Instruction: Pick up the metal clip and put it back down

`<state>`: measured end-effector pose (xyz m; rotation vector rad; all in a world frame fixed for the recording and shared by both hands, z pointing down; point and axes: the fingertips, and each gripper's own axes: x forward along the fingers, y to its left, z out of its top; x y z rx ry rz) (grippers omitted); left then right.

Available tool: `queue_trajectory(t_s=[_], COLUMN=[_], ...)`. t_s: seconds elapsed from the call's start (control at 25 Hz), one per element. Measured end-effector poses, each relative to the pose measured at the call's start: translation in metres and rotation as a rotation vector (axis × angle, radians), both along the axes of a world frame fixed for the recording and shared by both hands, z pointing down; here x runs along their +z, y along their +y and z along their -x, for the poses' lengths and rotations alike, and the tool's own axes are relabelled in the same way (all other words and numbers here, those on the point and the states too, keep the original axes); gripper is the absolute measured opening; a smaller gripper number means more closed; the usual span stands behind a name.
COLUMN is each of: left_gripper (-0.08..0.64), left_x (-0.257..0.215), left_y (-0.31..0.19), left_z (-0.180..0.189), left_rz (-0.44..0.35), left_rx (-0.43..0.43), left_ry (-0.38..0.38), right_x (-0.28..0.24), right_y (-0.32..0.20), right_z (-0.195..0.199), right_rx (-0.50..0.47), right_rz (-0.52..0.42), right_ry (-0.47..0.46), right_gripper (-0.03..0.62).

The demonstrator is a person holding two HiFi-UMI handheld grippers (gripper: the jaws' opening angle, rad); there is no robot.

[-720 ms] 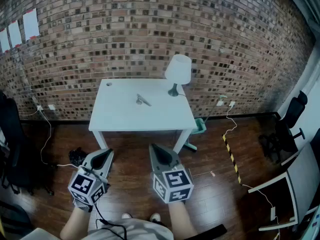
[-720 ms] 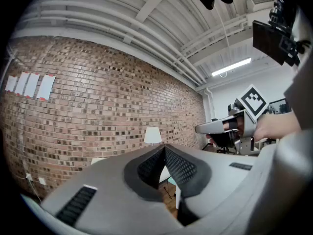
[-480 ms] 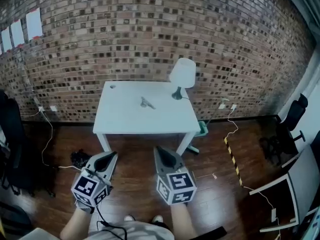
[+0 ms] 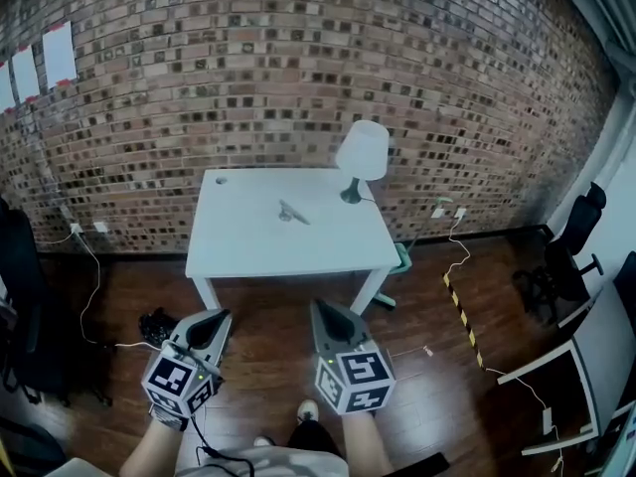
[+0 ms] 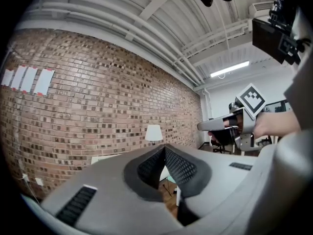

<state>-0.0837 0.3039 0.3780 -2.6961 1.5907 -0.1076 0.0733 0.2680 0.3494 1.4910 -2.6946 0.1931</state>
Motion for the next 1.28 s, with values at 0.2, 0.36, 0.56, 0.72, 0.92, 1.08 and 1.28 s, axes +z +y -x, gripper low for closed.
queue_trajectory(t_s=[0.2, 0.36, 0.56, 0.72, 0.92, 1.08, 1.28], left_gripper=[0.020, 0.020, 0.020, 0.020, 0.020, 0.020, 0.020], left_x=[0.012, 0.026, 0.034, 0.026, 0.021, 0.026, 0.042], left_y=[-0.035, -0.077, -0.156, -0.233, -0.318, -0.365, -0.389], left_z=[0.000, 0.002, 0.011, 0.004, -0.011, -0.010, -0.006], left_rz=[0.023, 0.041, 0.031, 0.000, 0.026, 0.027, 0.060], left_rx=[0.005, 0.001, -0.028, -0.051, -0.065, -0.096, -0.107], left_ry=[0.000, -0.011, -0.014, -0.019, -0.038, -0.049, -0.088], right_x=[0.009, 0.018, 0.030, 0.034, 0.035, 0.039, 0.045], right_y=[-0.036, -0.084, -0.171, -0.246, -0.333, -0.377, -0.404], right_z=[0.000, 0.000, 0.008, 0.002, -0.009, -0.013, -0.011], right_rx=[-0.001, -0.001, -0.030, -0.055, -0.076, -0.098, -0.103], right_rz=[0.015, 0.026, 0.026, 0.033, 0.055, 0.069, 0.095], right_ry=[0.001, -0.015, -0.019, -0.001, 0.000, 0.013, 0.003], right_gripper=[-0.005, -0.005, -0.005, -0.005, -0.005, -0.005, -0.005])
